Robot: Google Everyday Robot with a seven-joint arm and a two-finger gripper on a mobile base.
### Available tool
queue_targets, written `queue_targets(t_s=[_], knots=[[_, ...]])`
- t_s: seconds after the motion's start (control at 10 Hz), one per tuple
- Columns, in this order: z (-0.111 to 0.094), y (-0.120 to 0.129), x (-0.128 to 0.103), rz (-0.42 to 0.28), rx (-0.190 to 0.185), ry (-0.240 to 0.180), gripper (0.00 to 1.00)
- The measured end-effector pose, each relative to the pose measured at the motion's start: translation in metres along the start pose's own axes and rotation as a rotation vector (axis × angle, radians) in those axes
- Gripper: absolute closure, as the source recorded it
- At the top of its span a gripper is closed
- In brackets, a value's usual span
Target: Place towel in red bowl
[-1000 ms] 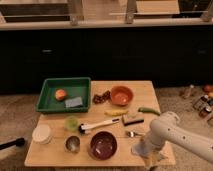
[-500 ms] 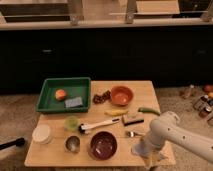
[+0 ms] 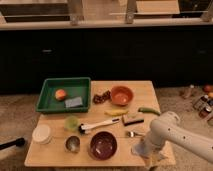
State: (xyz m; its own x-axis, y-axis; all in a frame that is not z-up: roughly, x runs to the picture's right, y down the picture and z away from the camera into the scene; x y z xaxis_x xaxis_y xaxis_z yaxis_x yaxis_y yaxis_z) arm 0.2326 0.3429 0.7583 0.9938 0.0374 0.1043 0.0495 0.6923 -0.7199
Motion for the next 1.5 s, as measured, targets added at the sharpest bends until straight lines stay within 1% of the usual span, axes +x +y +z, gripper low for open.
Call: queue_targets(t_s=[0.2, 0.4, 0.5, 0.7, 0.8, 0.9, 1.1, 1.2, 1.3, 1.4, 1.5], knots=[[0.0, 0.0, 0.0, 0.0, 0.0, 0.0, 0.2], [0.0, 0.0, 0.001, -0.002, -0.008, -0.01, 0.21], [0.0, 0.003, 0.002, -0.003, -0.009, -0.006, 0.27], [-0.001, 0.013, 0.006, 0.001, -0.005, -0.002, 0.48], [-0.001, 0.011, 0.006, 0.0, -0.002, -0.001, 0.56], [-0.002, 0.009, 0.005, -0.002, 0.0, 0.0, 0.7], [-0.005, 0.007, 0.005, 0.0, 0.004, -0.002, 0.85], [-0.004, 0.015, 0.006, 0.002, -0.014, -0.001, 0.89], [-0.005, 0.014, 0.007, 0.001, -0.008, 0.002, 0.9], [-0.005, 0.014, 0.006, -0.003, -0.007, 0.002, 0.93], [-0.007, 0.018, 0.007, -0.007, 0.002, 0.001, 0.98]])
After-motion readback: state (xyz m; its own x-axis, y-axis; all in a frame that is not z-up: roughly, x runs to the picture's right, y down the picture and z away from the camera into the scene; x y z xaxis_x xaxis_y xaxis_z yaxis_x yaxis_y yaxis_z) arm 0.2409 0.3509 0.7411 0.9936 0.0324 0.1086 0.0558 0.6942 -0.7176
